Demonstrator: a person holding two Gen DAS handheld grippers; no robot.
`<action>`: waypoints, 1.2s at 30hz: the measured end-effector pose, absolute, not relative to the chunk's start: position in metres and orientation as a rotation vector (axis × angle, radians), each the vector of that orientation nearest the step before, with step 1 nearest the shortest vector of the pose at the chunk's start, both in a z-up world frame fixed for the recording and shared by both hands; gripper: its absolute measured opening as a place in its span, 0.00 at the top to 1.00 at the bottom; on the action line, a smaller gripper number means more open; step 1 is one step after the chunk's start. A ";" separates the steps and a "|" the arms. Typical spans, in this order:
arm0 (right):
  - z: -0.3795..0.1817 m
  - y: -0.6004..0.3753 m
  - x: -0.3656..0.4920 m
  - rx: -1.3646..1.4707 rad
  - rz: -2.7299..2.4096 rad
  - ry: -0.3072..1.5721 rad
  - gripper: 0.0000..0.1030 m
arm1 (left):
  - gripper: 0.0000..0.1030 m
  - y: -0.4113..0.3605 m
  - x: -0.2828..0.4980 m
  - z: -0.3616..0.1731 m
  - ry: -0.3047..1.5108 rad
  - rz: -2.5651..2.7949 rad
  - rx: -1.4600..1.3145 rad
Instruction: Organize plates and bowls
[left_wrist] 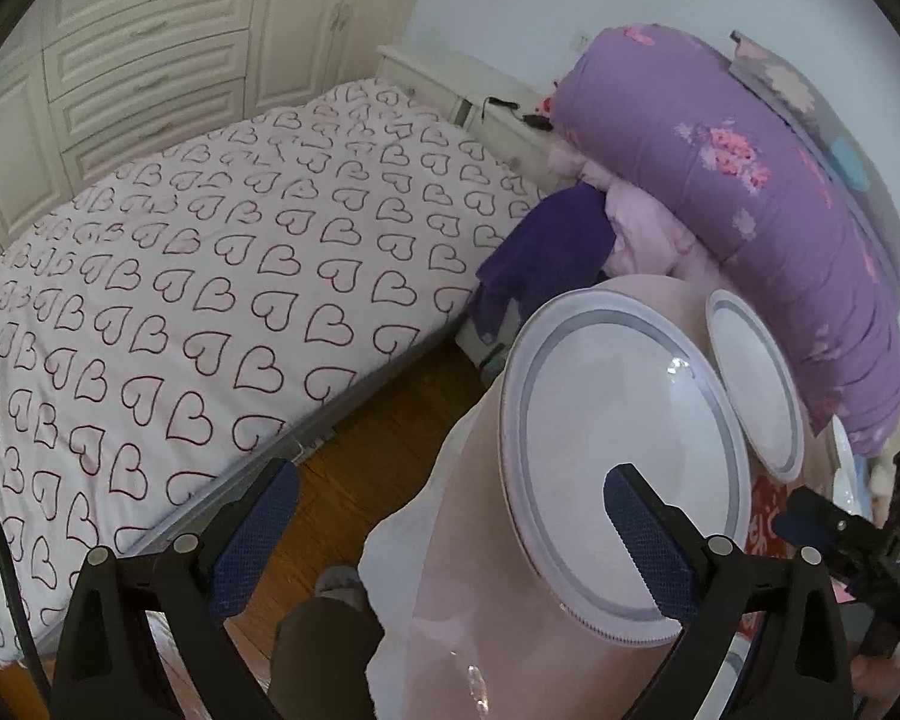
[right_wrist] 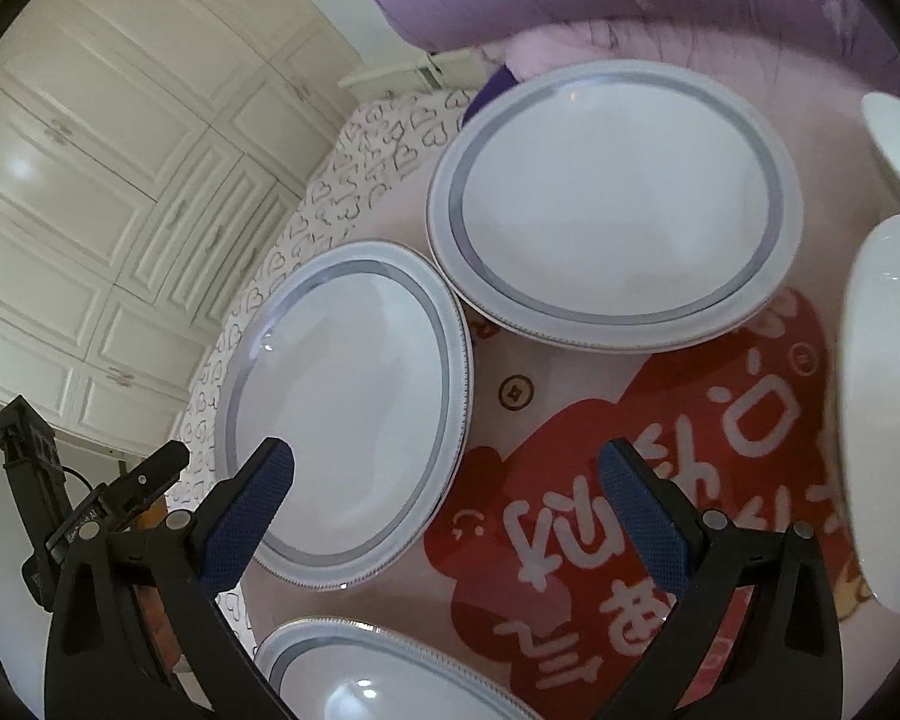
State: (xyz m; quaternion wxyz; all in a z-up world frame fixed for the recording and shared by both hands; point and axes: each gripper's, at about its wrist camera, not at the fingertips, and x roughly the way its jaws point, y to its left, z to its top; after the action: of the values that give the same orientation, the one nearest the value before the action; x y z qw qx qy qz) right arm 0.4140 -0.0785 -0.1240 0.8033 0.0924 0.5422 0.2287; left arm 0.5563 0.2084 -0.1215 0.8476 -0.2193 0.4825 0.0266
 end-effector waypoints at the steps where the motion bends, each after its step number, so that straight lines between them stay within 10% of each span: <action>1: -0.127 -0.077 0.417 0.197 0.487 1.166 0.01 | 0.07 0.210 0.561 -0.125 1.019 0.052 -0.465; 22: -0.142 -0.058 0.448 0.165 0.491 1.192 0.32 | 0.64 0.203 0.606 -0.167 1.079 -0.038 -0.469; 26: -0.144 -0.050 0.451 0.133 0.500 1.190 0.53 | 0.84 0.199 0.610 -0.167 1.077 -0.080 -0.453; 36: -0.150 -0.043 0.447 0.096 0.497 1.179 0.80 | 0.85 0.194 0.606 -0.166 1.070 -0.063 -0.443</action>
State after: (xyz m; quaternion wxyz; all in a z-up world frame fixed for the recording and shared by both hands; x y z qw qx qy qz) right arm 0.4467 -0.0425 -0.1498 0.8012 0.0449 0.5498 0.2318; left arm 0.6064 0.1935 -0.1661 0.8365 -0.2095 0.5054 -0.0297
